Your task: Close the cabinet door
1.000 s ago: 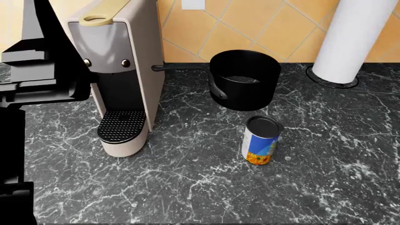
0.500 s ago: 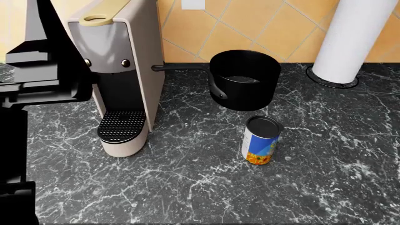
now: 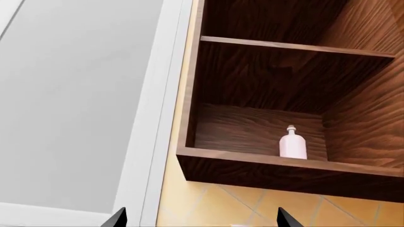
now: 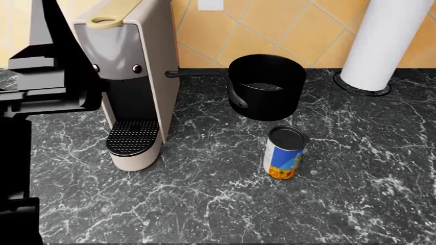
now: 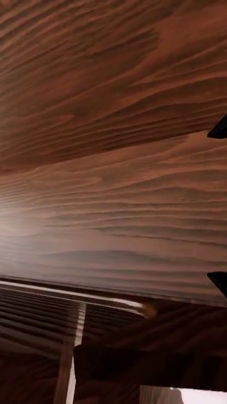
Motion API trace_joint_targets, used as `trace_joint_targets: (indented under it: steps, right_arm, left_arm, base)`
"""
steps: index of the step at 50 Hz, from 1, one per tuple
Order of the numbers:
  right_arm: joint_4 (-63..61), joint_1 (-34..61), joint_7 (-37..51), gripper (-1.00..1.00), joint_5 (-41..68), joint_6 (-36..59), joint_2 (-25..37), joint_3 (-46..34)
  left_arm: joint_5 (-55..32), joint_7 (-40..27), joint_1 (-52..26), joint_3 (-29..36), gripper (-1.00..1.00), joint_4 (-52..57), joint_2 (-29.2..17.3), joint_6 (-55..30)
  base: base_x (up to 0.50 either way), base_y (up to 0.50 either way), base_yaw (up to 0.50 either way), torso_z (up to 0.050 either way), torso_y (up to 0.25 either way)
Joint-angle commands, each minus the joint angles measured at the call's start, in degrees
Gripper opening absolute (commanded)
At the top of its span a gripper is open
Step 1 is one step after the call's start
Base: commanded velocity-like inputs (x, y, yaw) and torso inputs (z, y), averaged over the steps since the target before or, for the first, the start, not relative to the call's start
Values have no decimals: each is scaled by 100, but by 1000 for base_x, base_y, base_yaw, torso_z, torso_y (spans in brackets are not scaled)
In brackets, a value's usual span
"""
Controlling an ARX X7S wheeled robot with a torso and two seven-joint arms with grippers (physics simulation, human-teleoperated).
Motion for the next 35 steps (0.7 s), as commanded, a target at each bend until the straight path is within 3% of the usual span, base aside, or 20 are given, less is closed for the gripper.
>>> trace_joint_targets:
  steps: [1,9,18,35]
  right_arm:
    - [161,193,-161,100,17,291,-171,65]
    - [49,317,-271,100,242,370,-221,150]
    - [123,20,-613,100,1137,-258,-72,302]
    - [155,196,-718,100,942,143,-494,197]
  left_arm:
    - [-24,2,-10,2,100,-7,7,-10]
    - [-14,20,7,19,100,-34,24,-13]
    - [-20,23,8,25,100,-39,35,-19]
    - [-30,31,6,25,100,-41,36,-28]
  base:
    - [0,0,0,0,0]
    - [0,0,0,0,0]
    - [0,0,0,0,0]
    - [0,0,0,0,0]
